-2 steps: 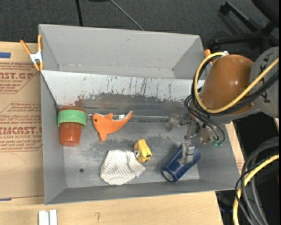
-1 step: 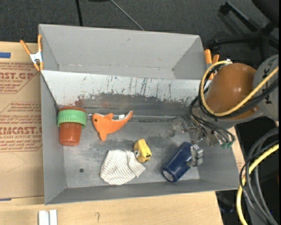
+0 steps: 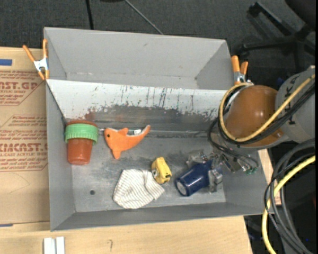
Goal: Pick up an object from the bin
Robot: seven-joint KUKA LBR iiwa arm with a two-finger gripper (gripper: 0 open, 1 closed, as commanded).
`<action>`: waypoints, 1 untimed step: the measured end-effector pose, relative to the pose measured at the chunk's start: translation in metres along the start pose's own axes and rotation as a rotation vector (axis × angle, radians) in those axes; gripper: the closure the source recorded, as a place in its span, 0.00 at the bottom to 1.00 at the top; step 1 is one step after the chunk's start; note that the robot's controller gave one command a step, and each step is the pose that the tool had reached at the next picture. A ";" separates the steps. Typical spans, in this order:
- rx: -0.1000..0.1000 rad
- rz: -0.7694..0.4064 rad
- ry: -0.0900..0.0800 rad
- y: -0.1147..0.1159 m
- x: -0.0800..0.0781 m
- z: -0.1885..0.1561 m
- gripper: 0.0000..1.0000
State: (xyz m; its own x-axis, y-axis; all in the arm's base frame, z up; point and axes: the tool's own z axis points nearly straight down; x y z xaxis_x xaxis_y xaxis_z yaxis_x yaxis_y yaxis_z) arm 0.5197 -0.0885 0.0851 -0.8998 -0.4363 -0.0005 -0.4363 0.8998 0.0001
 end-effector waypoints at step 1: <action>0.000 0.000 0.000 0.000 0.000 0.000 1.00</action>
Offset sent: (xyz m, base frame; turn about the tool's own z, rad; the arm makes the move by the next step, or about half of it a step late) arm -0.0108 -0.0042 0.1557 0.0533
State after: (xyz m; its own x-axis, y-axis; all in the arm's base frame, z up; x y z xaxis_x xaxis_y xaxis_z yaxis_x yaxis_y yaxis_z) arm 0.5197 -0.0885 0.0851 -0.8998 -0.4362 -0.0005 -0.4362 0.8998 0.0001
